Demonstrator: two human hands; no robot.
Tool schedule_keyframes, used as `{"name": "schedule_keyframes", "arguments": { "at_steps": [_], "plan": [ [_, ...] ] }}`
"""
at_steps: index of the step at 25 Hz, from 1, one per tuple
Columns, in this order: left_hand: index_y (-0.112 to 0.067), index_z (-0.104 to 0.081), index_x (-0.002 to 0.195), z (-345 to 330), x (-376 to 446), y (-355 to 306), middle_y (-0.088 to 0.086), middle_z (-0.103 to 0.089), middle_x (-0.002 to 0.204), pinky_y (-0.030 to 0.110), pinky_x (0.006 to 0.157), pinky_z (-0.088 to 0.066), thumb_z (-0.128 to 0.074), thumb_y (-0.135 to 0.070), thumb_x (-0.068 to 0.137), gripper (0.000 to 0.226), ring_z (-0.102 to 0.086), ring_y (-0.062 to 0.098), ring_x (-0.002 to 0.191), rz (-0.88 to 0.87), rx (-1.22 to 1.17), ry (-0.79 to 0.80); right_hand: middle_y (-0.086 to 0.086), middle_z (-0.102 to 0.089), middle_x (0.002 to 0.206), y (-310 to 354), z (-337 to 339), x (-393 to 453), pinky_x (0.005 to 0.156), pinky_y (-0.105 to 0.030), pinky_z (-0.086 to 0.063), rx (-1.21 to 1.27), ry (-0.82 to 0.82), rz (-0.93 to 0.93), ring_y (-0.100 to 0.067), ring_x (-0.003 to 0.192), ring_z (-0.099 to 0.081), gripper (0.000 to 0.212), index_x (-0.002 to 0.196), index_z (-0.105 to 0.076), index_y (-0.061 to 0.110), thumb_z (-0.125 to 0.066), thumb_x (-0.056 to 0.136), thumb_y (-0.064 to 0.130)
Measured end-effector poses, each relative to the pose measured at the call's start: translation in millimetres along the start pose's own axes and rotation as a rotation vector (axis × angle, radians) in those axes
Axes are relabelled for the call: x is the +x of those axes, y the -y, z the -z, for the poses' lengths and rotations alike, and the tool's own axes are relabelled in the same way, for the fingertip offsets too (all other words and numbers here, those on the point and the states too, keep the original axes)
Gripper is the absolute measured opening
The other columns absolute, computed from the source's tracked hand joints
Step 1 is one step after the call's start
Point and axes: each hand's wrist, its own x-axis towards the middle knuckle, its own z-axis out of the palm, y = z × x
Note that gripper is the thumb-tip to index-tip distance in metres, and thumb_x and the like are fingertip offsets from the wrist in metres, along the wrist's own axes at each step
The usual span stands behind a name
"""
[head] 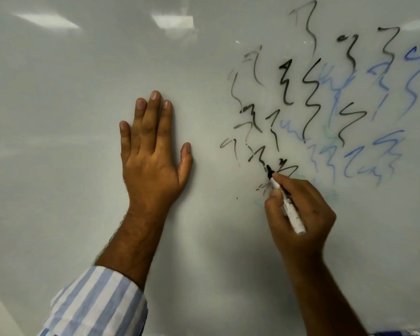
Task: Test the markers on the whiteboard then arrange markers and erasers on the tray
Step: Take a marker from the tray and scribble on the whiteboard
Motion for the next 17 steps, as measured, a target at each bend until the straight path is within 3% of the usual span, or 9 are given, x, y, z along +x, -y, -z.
{"name": "schedule_keyframes", "arguments": {
  "at_steps": [7, 11, 15, 17],
  "plan": [
    [-0.007, -0.032, 0.164, 1, -11, 0, 0.015, -0.026, 0.173, 0.053, 0.133, -0.011, -0.051, -0.037, 0.108, 0.067, -0.020, 0.033, 0.162, 0.023, -0.025, -0.004, -0.002, -0.071, 0.084, 6, 17, -46, 0.064, -0.026, -0.054, -0.073, 0.242, -0.043, -0.017, 0.068, -0.065, 0.019, 0.101, -0.081, 0.003, -0.066, 0.091, 0.009],
    [-0.009, -0.030, 0.165, 1, -14, 1, 0.014, -0.024, 0.174, 0.057, 0.132, -0.013, -0.051, -0.037, 0.107, 0.068, -0.017, 0.032, 0.163, 0.032, -0.041, 0.009, -0.007, -0.074, 0.093, -5, 25, -45, 0.074, -0.029, -0.057, -0.093, 0.021, -0.191, -0.017, 0.081, -0.069, 0.019, 0.107, -0.078, -0.001, -0.066, 0.094, 0.004],
    [-0.009, -0.030, 0.165, -1, -16, 1, 0.014, -0.024, 0.174, 0.057, 0.132, -0.011, -0.048, -0.037, 0.108, 0.066, -0.018, 0.032, 0.163, 0.035, -0.044, -0.002, -0.006, -0.074, 0.101, 6, 13, -39, 0.081, -0.029, -0.059, -0.015, 0.197, -0.084, -0.019, 0.089, -0.072, 0.023, 0.116, -0.077, 0.001, -0.066, 0.097, 0.007],
    [-0.009, -0.030, 0.165, -1, -18, 1, 0.014, -0.024, 0.173, 0.057, 0.132, -0.011, -0.048, -0.035, 0.108, 0.066, -0.018, 0.033, 0.163, 0.039, -0.060, 0.007, -0.007, -0.075, 0.100, 9, 9, -36, 0.080, -0.031, -0.059, -0.001, 0.155, -0.091, -0.020, 0.088, -0.073, 0.022, 0.115, -0.078, 0.000, -0.067, 0.096, 0.005]
  ]
}}
